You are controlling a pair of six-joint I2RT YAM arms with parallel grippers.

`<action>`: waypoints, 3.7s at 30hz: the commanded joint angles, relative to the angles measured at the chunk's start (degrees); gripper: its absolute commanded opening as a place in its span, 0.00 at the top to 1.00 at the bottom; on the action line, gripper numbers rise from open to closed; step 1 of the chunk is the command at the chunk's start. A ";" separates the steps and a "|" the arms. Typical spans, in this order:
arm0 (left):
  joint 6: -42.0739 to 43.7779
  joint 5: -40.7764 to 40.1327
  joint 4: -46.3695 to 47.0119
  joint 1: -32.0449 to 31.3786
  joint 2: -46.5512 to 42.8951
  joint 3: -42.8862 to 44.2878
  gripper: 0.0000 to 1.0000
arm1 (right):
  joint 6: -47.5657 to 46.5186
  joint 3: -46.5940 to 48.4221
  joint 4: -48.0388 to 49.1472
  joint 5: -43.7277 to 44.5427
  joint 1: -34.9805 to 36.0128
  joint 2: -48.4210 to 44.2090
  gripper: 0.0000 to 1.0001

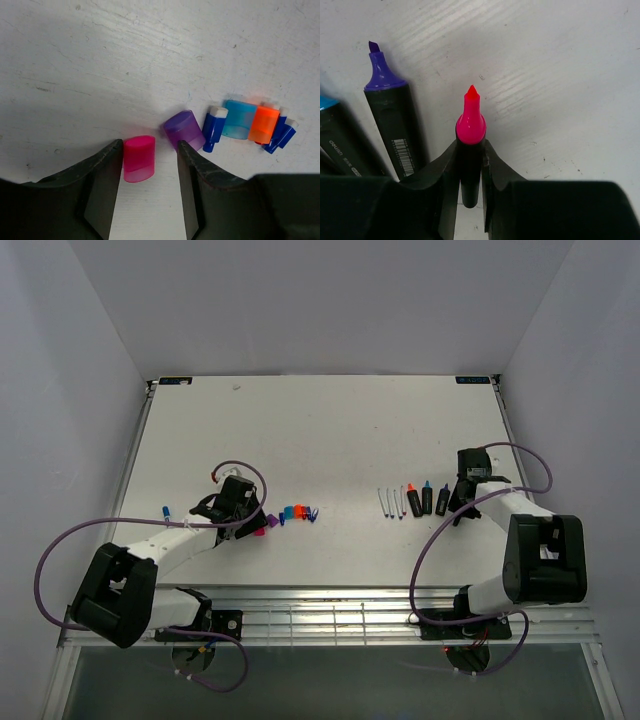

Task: Open the pen caps

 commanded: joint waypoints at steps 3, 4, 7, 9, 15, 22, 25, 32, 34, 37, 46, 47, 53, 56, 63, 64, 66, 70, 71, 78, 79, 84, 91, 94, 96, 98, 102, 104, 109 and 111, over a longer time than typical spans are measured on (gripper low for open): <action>-0.82 -2.80 -2.22 0.52 -0.85 -0.82 0.38 | 0.10 2.01 3.60 -1.63 -0.16 2.14 0.72; -0.82 -2.97 -2.58 0.52 -1.47 -0.64 0.37 | -0.08 1.92 4.21 -2.34 -0.16 2.05 0.70; -0.91 -3.41 -3.72 0.52 -2.52 0.15 0.26 | -0.17 1.31 5.62 -4.63 -0.16 1.35 0.59; -0.91 -3.67 -5.12 0.52 -3.23 1.20 0.22 | -0.17 1.13 5.62 -5.42 -0.16 0.74 0.52; -1.00 -5.26 -8.63 0.52 -4.72 3.93 0.18 | -0.25 0.95 4.83 -7.10 0.01 -3.21 0.44; -0.47 -8.33 -15.23 0.52 -6.21 11.13 0.13 | -0.25 1.22 1.23 -7.01 7.20 -15.60 0.43; 0.75 -11.84 -19.44 1.13 -6.04 15.26 0.12 | -0.95 1.22 0.61 -7.53 13.78 -19.12 0.43; 16.71 -11.32 -21.04 7.98 -4.20 18.70 0.11 | -4.03 -2.73 3.95 -24.22 24.35 -24.40 0.43; 22.61 -10.28 -19.11 8.42 -4.11 18.61 0.11 | -4.91 -3.87 4.56 -25.72 26.63 -25.63 0.43; 34.83 -14.98 -16.39 8.60 -4.37 17.30 0.13 | -6.84 -4.67 5.18 -28.18 27.17 -26.25 0.42; 61.83 -9.83 -6.55 18.17 -5.68 11.32 0.15 | -6.76 -5.90 7.47 -34.35 34.17 -26.96 0.42; 63.24 -7.31 -2.97 21.40 -6.65 9.31 0.15 | -6.76 -5.90 7.81 -33.30 35.60 -26.43 0.42; 70.26 7.29 -2.57 28.02 -6.93 9.12 0.17 | -7.11 -5.99 7.29 -30.91 41.41 -25.55 0.42; 71.42 11.34 -5.47 28.03 -3.60 10.43 0.18 | -7.11 -6.34 7.82 -30.91 42.29 -25.63 0.42; 74.32 14.43 -4.34 28.29 -5.77 6.05 0.17 | -7.20 -6.52 7.64 -30.12 42.91 -26.25 0.42; 74.50 13.99 -3.90 28.29 -6.21 4.39 0.16 | -7.20 -6.43 7.64 -30.12 42.99 -26.25 0.42; 75.03 13.73 -3.20 28.29 -6.74 3.06 0.16 | -7.20 -6.43 7.64 -30.12 43.08 -26.51 0.42; 75.65 13.81 -2.76 28.38 -6.75 1.73 0.16 | -7.11 -6.87 7.64 -30.12 43.17 -26.95 0.42; 75.73 14.25 -2.67 28.55 -6.57 1.65 0.17 | -7.11 -6.96 7.64 -30.21 43.17 -27.04 0.42; 75.47 16.89 -0.47 30.57 -4.38 0.33 0.17 | -7.11 -7.40 7.55 -30.03 43.34 -28.18 0.42; 75.47 17.15 -0.30 30.75 -3.76 0.41 0.17 | -7.11 -7.48 7.55 -30.03 43.35 -28.27 0.42; 75.47 20.30 -0.20 31.63 0.63 1.82 0.21 | -7.11 -7.66 7.47 -29.77 43.70 -28.62 0.42; 75.29 21.55 -1.61 31.89 4.15 2.97 0.27 | -7.11 -7.57 7.47 -29.68 43.96 -28.54 0.42; 74.59 22.07 -1.09 31.98 4.33 1.83 0.38 | -7.11 -7.40 7.47 -29.42 43.96 -28.54 0.42; 74.24 22.08 -0.47 32.07 3.63 0.86 0.48 | -7.11 -7.31 7.38 -29.33 43.96 -28.62 0.42; 74.50 21.11 -0.29 31.98 2.40 -0.02 0.55 | -7.11 -7.31 7.29 -29.15 43.96 -28.80 0.42; 75.64 18.83 -0.73 32.59 0.82 -0.64 0.60 | -7.11 -7.31 7.29 -28.89 43.96 -29.24 0.43; 76.08 18.65 -1.35 32.68 0.03 -0.81 0.61 | -7.11 -7.40 7.29 -28.80 43.96 -29.59 0.42; 76.52 17.06 -0.82 32.86 -0.77 -1.78 0.68 | -7.11 -7.66 7.38 -28.45 43.96 -30.38 0.42; 75.82 18.46 -0.82 32.77 -0.68 -0.91 0.71 | -7.02 -7.83 7.73 -28.36 43.96 -30.47 0.42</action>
